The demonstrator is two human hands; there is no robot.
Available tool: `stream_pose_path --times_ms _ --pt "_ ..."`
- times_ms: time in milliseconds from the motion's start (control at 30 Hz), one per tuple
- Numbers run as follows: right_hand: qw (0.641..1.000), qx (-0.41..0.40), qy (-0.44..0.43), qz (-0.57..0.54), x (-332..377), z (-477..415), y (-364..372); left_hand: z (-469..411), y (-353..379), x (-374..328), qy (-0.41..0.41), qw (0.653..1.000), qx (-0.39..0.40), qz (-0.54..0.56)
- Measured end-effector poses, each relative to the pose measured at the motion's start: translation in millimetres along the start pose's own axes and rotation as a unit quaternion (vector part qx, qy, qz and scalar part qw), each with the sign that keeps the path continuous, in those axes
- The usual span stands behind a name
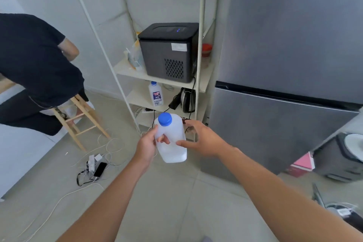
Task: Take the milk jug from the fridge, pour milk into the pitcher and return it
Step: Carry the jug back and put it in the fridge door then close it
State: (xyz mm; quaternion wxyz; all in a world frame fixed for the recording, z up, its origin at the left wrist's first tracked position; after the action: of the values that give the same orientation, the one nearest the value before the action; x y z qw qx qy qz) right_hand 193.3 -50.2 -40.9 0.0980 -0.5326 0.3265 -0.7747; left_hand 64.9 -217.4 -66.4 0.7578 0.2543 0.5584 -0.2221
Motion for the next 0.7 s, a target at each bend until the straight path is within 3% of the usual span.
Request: stream_pose_path --times_ms 333,533,700 --pt "0.989 -0.125 0.074 -0.006 -71.4 18.7 -89.7 -43.2 82.6 -7.1 0.002 0.998 0.056 -0.024" --pt "0.967 -0.204 0.113 -0.103 -74.3 8.7 -138.3 -65.9 90.9 -13.5 0.009 0.998 0.062 -0.015" --pt "0.948 -0.251 0.157 -0.117 -74.6 -19.8 -160.4 -91.5 84.0 -18.5 -0.004 0.997 0.075 -0.020"
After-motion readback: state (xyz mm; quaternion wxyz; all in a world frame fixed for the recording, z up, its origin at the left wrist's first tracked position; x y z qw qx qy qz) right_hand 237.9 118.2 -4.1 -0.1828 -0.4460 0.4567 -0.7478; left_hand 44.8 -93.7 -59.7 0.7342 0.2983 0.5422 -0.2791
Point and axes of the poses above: each hand's wrist, its own z-axis away from the middle knuckle, its own y-axis out of the palm, x = y × z, the point moved 9 cm from there along -z, towards the middle knuckle, and after that the axes turned 3 degrees about y, right-handed, at the moved point
